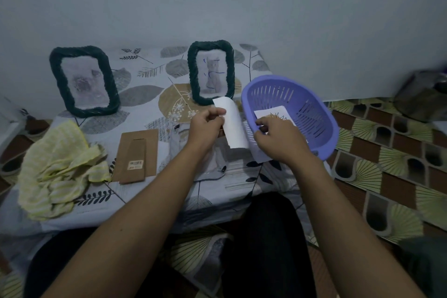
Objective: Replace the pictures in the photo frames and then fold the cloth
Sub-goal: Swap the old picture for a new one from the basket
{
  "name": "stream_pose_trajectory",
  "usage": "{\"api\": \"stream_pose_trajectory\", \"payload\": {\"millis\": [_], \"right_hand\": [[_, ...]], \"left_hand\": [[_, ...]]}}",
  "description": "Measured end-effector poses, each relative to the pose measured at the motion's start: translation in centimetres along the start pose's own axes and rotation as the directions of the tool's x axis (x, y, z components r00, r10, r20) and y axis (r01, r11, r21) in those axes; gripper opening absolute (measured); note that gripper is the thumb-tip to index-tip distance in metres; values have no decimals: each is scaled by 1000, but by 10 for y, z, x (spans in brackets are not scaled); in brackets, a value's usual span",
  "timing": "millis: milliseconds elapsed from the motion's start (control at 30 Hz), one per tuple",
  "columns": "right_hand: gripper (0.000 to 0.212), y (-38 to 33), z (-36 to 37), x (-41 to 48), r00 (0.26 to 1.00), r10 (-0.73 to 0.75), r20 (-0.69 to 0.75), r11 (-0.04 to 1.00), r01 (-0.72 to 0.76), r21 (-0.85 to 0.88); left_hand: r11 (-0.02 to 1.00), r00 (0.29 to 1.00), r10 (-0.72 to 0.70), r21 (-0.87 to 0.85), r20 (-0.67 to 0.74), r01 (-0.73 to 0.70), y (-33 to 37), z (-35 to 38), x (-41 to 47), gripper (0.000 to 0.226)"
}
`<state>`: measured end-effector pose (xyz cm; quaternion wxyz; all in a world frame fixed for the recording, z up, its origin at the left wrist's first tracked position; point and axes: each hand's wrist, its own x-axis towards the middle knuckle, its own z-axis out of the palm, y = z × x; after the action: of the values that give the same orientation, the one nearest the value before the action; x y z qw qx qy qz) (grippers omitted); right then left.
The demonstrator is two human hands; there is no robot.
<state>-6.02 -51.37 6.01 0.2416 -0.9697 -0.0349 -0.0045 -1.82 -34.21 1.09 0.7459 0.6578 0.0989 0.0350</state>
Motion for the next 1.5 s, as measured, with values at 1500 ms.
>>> {"api": "stream_pose_trajectory", "payload": {"millis": [1500], "right_hand": [[37, 1, 0, 5, 996, 4, 84, 999, -8, 51]], "left_hand": [[925, 997, -80, 374, 21, 67, -6, 29, 5, 12]]}}
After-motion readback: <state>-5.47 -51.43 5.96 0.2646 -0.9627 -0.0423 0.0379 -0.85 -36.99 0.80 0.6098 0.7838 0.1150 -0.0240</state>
